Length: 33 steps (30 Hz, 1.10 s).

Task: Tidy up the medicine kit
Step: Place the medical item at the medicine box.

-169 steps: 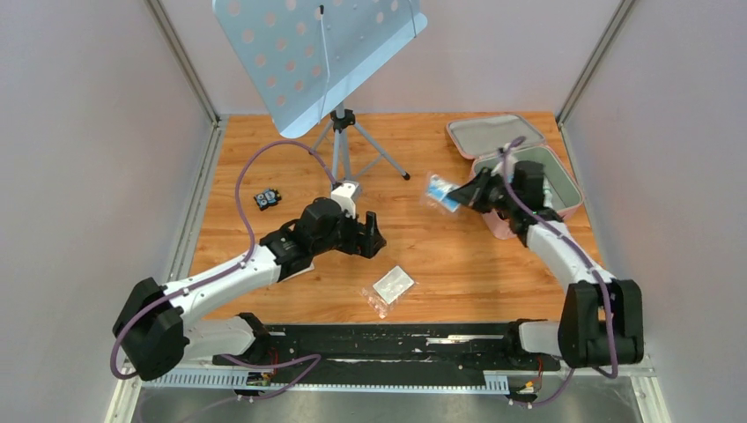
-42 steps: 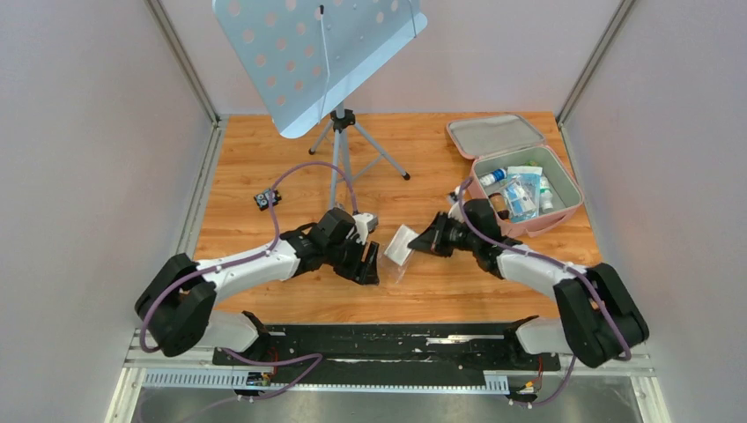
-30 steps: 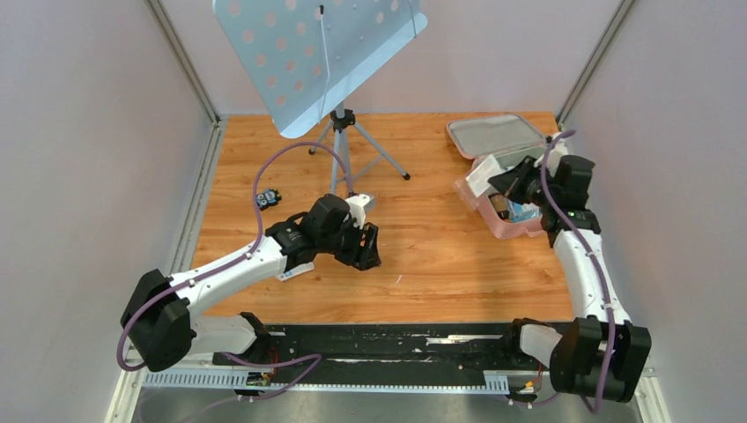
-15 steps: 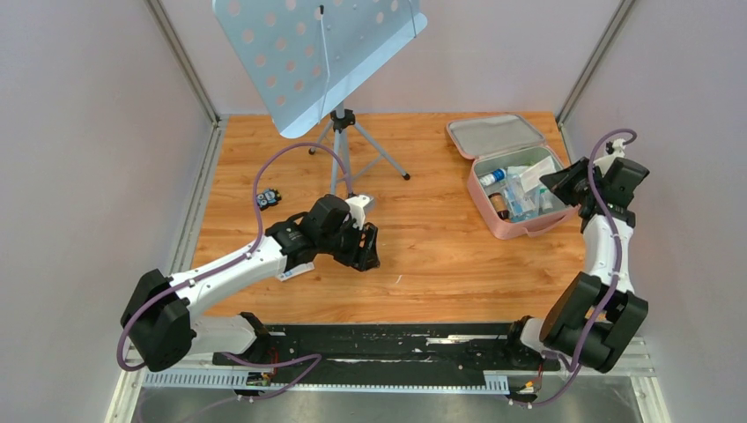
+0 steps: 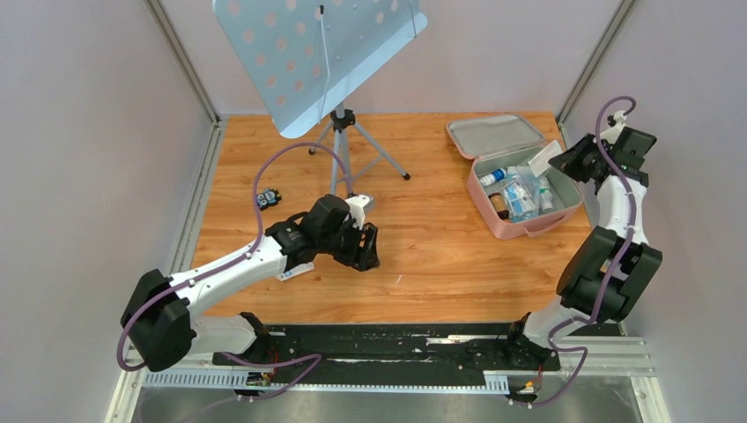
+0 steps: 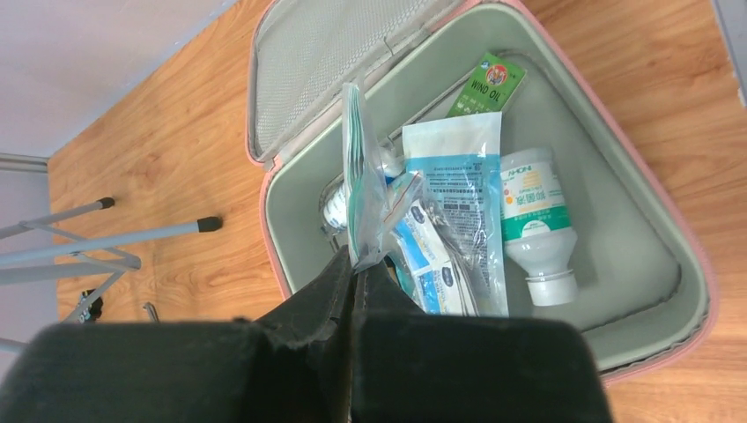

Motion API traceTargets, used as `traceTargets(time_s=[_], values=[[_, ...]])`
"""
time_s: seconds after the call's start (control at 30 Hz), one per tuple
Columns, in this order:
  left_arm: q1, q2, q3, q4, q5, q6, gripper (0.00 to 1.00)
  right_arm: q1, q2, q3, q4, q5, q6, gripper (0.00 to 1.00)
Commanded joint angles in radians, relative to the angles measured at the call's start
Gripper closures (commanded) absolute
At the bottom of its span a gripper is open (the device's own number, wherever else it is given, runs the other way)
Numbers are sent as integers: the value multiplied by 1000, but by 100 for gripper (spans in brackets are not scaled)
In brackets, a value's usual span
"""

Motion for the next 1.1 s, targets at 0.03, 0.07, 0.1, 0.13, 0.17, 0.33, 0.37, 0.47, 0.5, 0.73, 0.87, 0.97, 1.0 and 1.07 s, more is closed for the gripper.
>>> traceTargets(time_s=[0.03,0.07,0.1,0.13,0.17,0.33,0.37,0.47,0.5,0.73,0.87,0.97,1.0,1.07], values=[[1,-10,34,6,1,9,28,32,69,171,-237,35,-150,100],[1,-9,35,6,3,9,28,47,84,197,-281,72,-171,100],[1,-7,35,6,5,9,28,63,98,223,-322,112,-191,100],[1,-6,35,7,7,7,28,78,110,241,-357,148,-207,100],[1,-5,35,8,7,7,28,92,119,257,-383,175,-218,100],[1,-4,35,10,8,5,28,123,143,283,-430,226,-245,100],[1,-3,35,10,7,5,28,126,150,289,-440,240,-250,100],[1,-4,33,11,8,3,28,129,167,301,-456,271,-256,100],[1,-5,31,11,7,3,28,132,171,302,-456,274,-257,100],[1,1,31,14,8,1,28,173,212,350,-485,306,-313,100],[1,-1,31,14,8,-1,28,213,258,392,-504,346,-322,93],[1,-1,29,14,7,-1,28,230,284,413,-504,358,-324,73],[1,-2,27,15,6,-2,28,233,292,420,-504,361,-322,69],[1,-1,24,16,5,-3,28,237,302,430,-504,373,-318,63]])
